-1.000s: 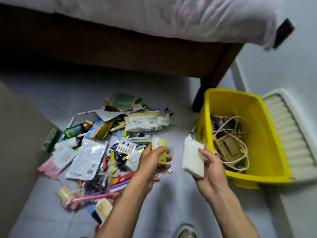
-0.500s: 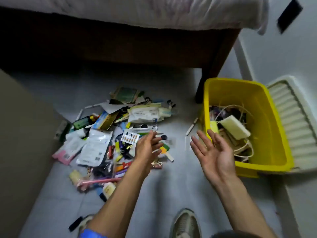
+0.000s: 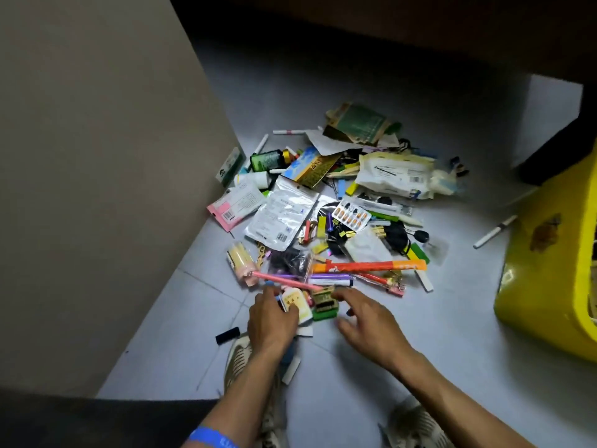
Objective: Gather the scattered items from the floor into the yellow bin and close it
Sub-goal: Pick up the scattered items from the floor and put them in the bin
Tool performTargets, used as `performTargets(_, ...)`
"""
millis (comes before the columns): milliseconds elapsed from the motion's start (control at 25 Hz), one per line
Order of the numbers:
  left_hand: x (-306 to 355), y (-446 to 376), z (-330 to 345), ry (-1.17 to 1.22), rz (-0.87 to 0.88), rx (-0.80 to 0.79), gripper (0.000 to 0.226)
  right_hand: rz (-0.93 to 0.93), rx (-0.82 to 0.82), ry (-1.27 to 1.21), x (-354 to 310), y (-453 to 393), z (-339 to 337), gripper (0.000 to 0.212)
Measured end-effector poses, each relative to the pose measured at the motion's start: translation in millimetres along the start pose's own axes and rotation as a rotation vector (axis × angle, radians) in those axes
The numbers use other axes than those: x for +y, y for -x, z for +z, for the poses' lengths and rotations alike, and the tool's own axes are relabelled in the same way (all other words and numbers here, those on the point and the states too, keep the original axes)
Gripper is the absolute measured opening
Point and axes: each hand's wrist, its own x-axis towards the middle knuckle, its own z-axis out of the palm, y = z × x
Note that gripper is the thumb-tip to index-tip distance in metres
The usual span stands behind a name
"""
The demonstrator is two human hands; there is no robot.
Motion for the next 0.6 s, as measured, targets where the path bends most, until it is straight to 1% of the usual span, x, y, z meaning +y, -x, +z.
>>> performTargets(40,-1,0,4,-0.020,0.011,-0.004,0.045,-0.116,-0.011,0.179,1,-7,8,0.048)
performTargets(80,-1,1,9,-0.027,0.021,0.000,0.050,-0.216,-0.026,0.309,2,-13,15,0.053)
performTargets(120,-1,0,14,-0.029,0.025,0.003,0.057,-0.281,-0.041,0.403,3,-20,22,0.056)
performTargets(160,-2,-1,18,-0.035,0.023,0.004,0.065,-0.305,-0.051,0.466,5,-26,28,0.059)
performTargets(240,-2,-4,25,-0.049,0.012,0.018,0.078,-0.274,-0.060,0.543,9,-33,38,0.060)
performTargets(280,-1,-6,27,-0.048,0.001,0.024,0.081,-0.257,-0.046,0.580,11,-34,43,0.057)
performTargets(400,2,-13,28,0.005,-0.045,0.012,0.090,-0.228,-0.048,0.721,16,-33,48,0.034)
performTargets(480,3,-17,26,0.053,-0.078,-0.031,0.092,-0.156,-0.069,0.685,17,-33,48,0.032)
performTargets(600,-2,-20,16,0.208,-0.119,-0.073,0.081,-0.054,-0.031,0.468,16,-33,48,0.028)
